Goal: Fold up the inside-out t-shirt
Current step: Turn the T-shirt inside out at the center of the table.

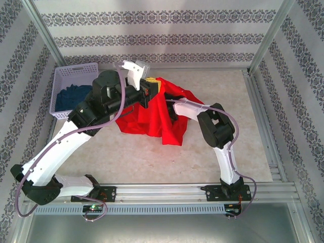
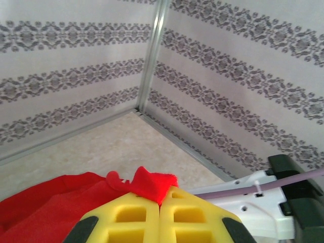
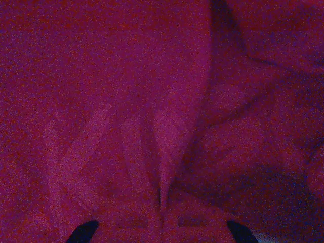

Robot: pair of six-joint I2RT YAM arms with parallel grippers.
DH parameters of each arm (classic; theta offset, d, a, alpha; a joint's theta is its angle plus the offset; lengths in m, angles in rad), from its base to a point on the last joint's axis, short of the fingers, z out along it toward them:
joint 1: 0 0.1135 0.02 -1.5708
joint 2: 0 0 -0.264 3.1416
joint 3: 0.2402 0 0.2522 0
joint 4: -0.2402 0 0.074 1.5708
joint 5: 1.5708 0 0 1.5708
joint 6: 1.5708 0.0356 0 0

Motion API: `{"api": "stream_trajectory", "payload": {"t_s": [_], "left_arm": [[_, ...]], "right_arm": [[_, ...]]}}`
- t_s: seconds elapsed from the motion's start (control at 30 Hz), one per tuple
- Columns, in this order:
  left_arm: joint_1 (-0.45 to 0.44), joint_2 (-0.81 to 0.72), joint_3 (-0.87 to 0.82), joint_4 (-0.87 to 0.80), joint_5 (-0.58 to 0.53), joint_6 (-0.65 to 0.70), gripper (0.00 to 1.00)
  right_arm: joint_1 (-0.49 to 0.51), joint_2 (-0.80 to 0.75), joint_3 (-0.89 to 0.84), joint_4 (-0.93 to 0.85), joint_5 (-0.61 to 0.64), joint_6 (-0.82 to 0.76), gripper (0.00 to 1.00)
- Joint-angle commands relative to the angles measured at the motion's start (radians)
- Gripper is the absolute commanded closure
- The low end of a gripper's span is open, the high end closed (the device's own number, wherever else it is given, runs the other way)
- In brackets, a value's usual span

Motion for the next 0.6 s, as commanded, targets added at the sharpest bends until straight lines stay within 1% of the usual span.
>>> {"api": "stream_trajectory", "payload": {"t_s": [0.0, 0.07, 0.13, 0.27, 0.33, 0.37, 0.47, 0.57], "left_arm": [[0.008, -0.047, -0.056, 0.004, -0.125, 0.016, 1.00], [0.044, -0.058, -0.096, -0.010, -0.196, -0.010, 1.00], [0.106, -0.057, -0.127, -0.030, -0.243, -0.063, 1.00], [0.290, -0.043, -0.197, -0.037, -0.260, -0.173, 1.00], [0.357, -0.018, -0.220, -0.040, -0.257, -0.188, 1.00], [0.377, 0.000, -0.230, -0.038, -0.259, -0.187, 1.00], [0.397, 0.050, -0.257, -0.020, -0.272, -0.185, 1.00], [0.409, 0.091, -0.276, -0.009, -0.277, -0.194, 1.00]], "right_arm": [[-0.004, -0.017, -0.080, -0.035, -0.065, -0.054, 1.00], [-0.013, -0.100, -0.145, 0.031, -0.078, -0.073, 1.00], [-0.021, -0.196, -0.222, 0.099, -0.115, -0.092, 1.00], [-0.026, -0.387, -0.419, 0.250, -0.204, -0.133, 1.00], [-0.035, -0.464, -0.492, 0.314, -0.246, -0.132, 1.00], [-0.039, -0.499, -0.529, 0.356, -0.272, -0.129, 1.00], [-0.053, -0.575, -0.601, 0.463, -0.329, -0.111, 1.00], [-0.059, -0.620, -0.629, 0.509, -0.339, -0.121, 1.00]]}}
